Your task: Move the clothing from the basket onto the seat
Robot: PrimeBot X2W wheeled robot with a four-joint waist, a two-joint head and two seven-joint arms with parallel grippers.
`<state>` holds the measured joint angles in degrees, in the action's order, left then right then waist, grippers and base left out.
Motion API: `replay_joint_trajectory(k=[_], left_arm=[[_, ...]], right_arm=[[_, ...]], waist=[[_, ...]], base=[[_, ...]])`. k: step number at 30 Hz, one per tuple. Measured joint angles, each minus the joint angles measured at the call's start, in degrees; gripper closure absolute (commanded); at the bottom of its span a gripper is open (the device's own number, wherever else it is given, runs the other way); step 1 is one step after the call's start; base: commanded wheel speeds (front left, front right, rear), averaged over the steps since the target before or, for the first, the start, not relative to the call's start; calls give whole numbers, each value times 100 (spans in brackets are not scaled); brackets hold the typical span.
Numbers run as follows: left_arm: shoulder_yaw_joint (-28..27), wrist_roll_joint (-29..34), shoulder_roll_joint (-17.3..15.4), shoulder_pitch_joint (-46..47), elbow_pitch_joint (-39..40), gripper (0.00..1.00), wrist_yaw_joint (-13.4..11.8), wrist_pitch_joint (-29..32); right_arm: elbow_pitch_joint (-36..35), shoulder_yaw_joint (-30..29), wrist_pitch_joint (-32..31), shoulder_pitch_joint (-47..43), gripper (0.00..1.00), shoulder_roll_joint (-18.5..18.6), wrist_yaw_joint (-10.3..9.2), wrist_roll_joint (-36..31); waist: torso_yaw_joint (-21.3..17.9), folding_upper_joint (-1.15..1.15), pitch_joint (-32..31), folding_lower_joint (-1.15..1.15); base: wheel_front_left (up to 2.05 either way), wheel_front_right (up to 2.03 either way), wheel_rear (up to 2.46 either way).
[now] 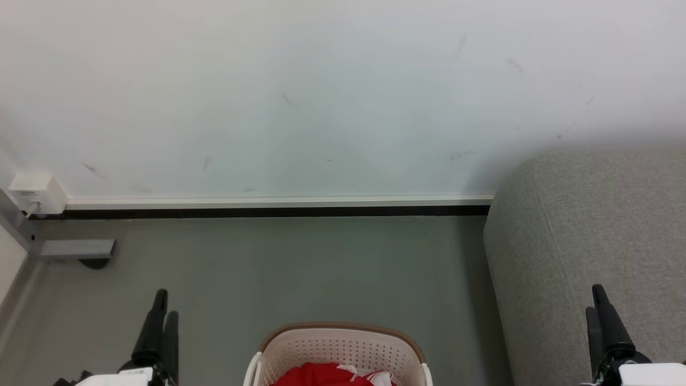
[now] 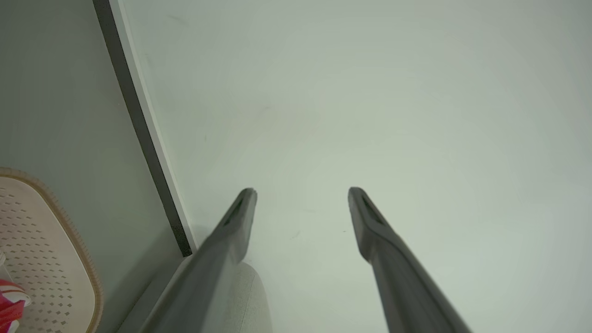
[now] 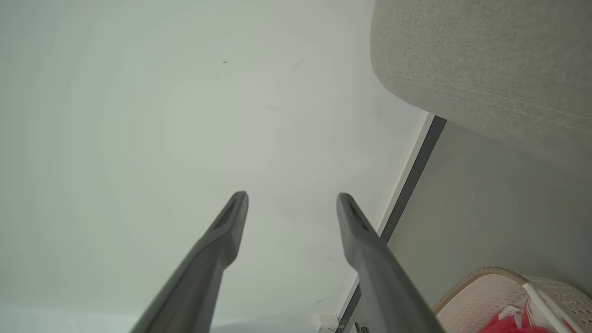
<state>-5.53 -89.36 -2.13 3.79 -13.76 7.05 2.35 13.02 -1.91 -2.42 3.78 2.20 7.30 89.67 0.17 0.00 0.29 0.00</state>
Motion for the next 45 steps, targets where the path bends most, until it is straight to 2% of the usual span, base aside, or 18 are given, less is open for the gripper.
replay_joint_trajectory(k=[6,12,20,31,45], left_arm=[[4,383,-1,-5,147,0,0,-102],[-1,1012,-3,-15,294,0,0,-290],[-21,1506,-7,-17,366,0,1,-433],[27,2699,-12,-35,553,0,-5,-650],[180,4285,-18,-158,728,0,-246,-882]], right_arm=[[-115,124,125,58,0,33,0,-274],[-231,289,288,70,0,94,0,-806],[-321,431,434,85,0,140,0,-1368],[-354,717,655,155,0,232,0,-2307],[-216,742,903,188,0,308,0,-3701]], waist=[[5,0,4,0],[9,0,7,0],[10,0,4,0],[15,0,-8,0],[8,0,-31,0]], base=[[0,0,0],[0,0,0],[0,0,0],[0,0,0],[0,0,0]])
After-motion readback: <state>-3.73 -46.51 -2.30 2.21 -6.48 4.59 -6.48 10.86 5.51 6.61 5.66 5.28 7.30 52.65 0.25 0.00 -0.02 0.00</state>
